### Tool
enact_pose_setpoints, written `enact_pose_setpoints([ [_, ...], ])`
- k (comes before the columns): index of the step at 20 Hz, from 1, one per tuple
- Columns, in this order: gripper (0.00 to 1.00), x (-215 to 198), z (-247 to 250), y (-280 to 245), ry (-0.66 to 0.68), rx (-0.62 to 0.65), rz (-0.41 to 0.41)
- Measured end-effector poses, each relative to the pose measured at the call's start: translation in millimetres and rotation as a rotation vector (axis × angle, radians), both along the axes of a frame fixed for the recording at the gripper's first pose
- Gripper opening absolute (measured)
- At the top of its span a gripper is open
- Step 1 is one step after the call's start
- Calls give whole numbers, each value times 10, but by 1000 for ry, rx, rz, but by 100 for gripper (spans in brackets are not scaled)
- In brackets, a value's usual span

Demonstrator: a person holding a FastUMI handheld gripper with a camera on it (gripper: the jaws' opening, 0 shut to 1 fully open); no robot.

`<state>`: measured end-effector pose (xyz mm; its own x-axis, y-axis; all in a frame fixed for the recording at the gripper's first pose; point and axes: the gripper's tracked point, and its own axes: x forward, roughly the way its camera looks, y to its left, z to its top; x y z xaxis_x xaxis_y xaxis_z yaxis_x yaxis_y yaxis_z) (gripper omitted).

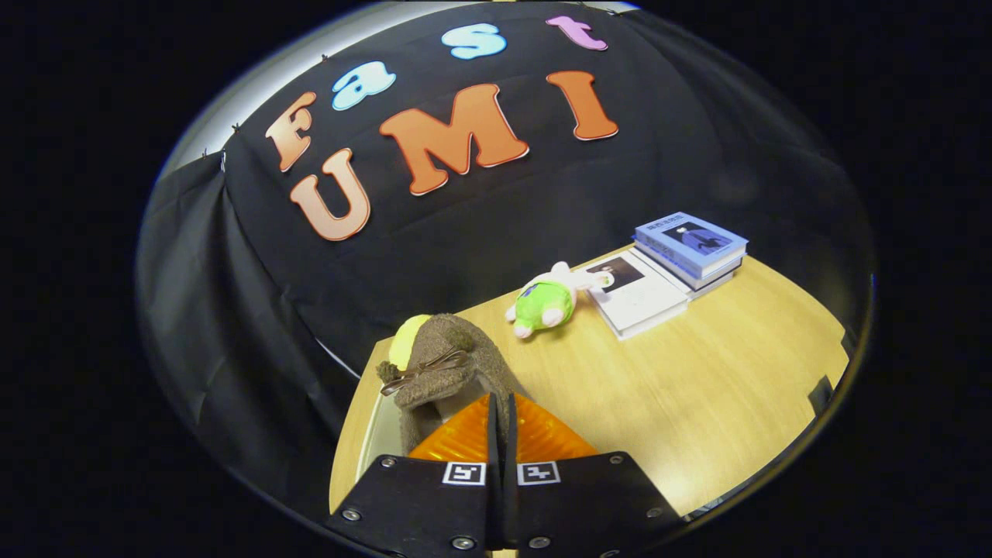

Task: Open the storage box then place both shoes into the box .Put the left shoe in first, then the right shoe, with the right side of both shoes facing outward in a uniform manner.

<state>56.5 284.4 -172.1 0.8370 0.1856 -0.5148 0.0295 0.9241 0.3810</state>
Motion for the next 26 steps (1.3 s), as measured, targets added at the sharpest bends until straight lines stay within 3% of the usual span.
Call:
enact_pose_setpoints([
  [7,3,11,-407,416,50,-23,54],
  [9,12,46,-308,393,-14,-52,69],
  [12,66,100,-41,187,-108,-133,66],
  [14,87,119,147,4,-164,-186,60],
  [16,97,96,287,-187,-208,-225,54],
  [26,98,-235,1001,-1504,-397,-395,-5],
])
